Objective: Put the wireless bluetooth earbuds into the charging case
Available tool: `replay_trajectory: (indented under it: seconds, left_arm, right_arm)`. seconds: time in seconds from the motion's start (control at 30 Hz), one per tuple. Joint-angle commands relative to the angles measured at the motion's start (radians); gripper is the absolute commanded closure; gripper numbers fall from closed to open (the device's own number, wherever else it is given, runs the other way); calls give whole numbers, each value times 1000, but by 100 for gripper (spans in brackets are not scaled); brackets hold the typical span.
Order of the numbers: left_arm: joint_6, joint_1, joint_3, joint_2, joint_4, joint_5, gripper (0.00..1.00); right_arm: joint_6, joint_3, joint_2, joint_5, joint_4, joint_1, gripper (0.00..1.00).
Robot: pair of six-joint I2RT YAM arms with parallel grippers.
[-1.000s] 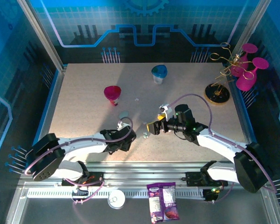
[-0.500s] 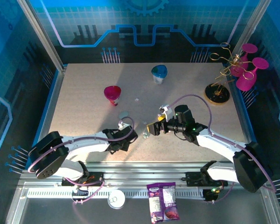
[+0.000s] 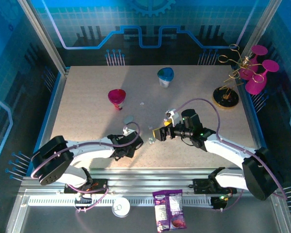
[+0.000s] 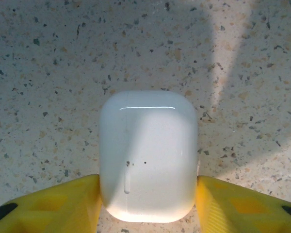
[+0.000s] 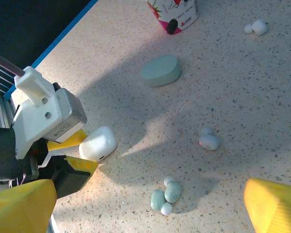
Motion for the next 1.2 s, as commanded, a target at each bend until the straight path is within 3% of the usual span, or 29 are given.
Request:
replay_trajectory:
  seconds: [0.0, 0.13, 0.33, 0.47, 0.63, 0.73, 0.87, 1.0, 1.1, 1.17]
  left_arm:
    - [0, -6, -15, 14, 21, 6, 49]
    - [11, -6, -15, 15, 30, 1, 63]
    - [77, -8, -4, -54, 39, -25, 63]
    - [234, -9, -37, -171, 199, -46, 64]
    - [527, -9, -126, -297, 545, 10, 64]
    - [671, -8, -181, -352, 718, 99, 64]
    - [816, -8, -208, -394, 814, 226, 63]
    - [871, -8, -202, -408, 846, 282, 64]
    - [893, -8, -194, -411, 857, 312, 64]
    - [901, -9, -187, -409, 851, 316, 64]
  right_arm:
    - [11, 11, -3, 0, -19, -5, 0]
    - [12, 17, -16, 2, -31, -5, 0]
    - [96, 8, -54, -57, -6, -51, 0]
    - [146, 39, -96, -112, -92, -117, 0]
    - [186, 91, -139, -176, -197, -178, 0]
    - [180, 147, -152, -214, -276, -190, 0]
    - [180, 235, -147, -264, -391, -184, 0]
    - [156, 305, -118, -220, -502, -139, 1]
    - [169, 313, -94, -207, -524, -101, 6]
    - [186, 346, -76, -211, -525, -76, 20]
